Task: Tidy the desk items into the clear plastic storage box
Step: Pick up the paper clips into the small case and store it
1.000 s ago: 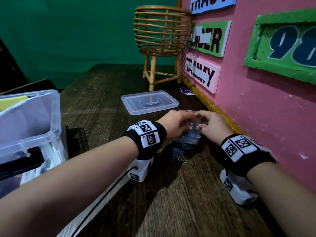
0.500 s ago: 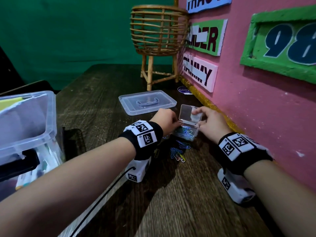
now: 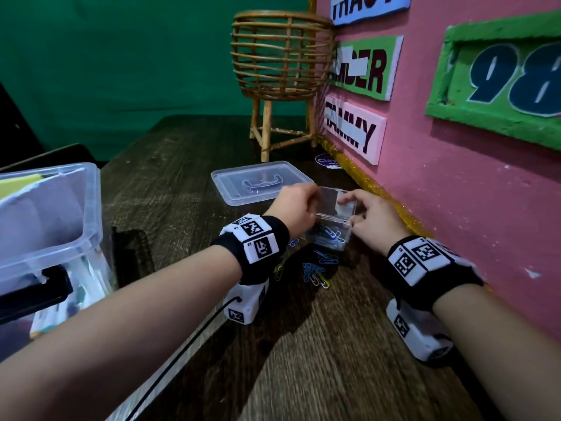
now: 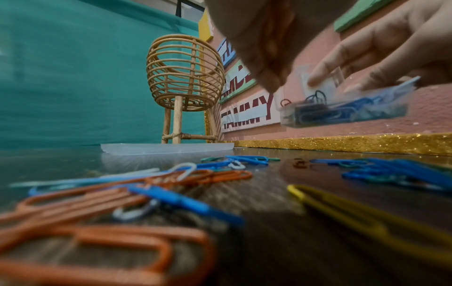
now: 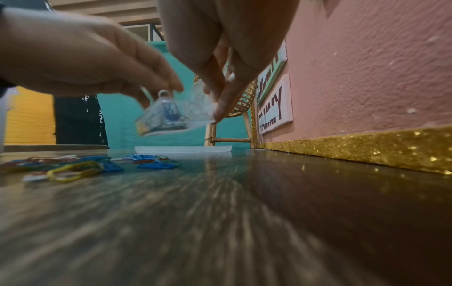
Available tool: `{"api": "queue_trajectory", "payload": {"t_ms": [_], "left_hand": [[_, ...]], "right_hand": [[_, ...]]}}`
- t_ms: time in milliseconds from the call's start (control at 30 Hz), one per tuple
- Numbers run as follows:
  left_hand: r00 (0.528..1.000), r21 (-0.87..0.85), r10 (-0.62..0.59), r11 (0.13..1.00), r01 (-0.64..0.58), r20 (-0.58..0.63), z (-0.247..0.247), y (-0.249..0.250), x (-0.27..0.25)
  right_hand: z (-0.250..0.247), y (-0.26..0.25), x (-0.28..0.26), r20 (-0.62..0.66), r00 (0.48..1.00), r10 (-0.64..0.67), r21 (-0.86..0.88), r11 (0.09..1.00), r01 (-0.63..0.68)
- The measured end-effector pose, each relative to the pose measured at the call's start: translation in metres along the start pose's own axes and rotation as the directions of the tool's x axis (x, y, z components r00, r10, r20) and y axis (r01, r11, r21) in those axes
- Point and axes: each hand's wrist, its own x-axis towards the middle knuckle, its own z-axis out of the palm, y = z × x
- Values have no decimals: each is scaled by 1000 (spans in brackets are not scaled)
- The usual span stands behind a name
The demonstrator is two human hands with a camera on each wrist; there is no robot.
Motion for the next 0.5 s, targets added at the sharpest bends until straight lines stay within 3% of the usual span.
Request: {"api": "queue_trajectory", "payload": {"t_ms": [67,200,367,433,500], "left_hand": [[994,74,-41,997,33,101,1,-2,0],[957,120,69,987,-106,281,2,1,-3],[960,-10,227,974,-228,164,-6,9,-11],[913,-10,222,972,-233,342,-7,16,-17],[789,40,178,968,-248,588,-3,20,-22]], "right_hand": [[-1,0,0,-23,1000,12,10,1000,-12],[-1,0,0,-75,997,24,-13,1000,-25],[-4,-2,1,-143,986,80,-36,996,-86],[-6,-2,-1,-157,985,76,-50,995,-85],[-8,-2,-2,-162,984,72,-40,996,-80]]}}
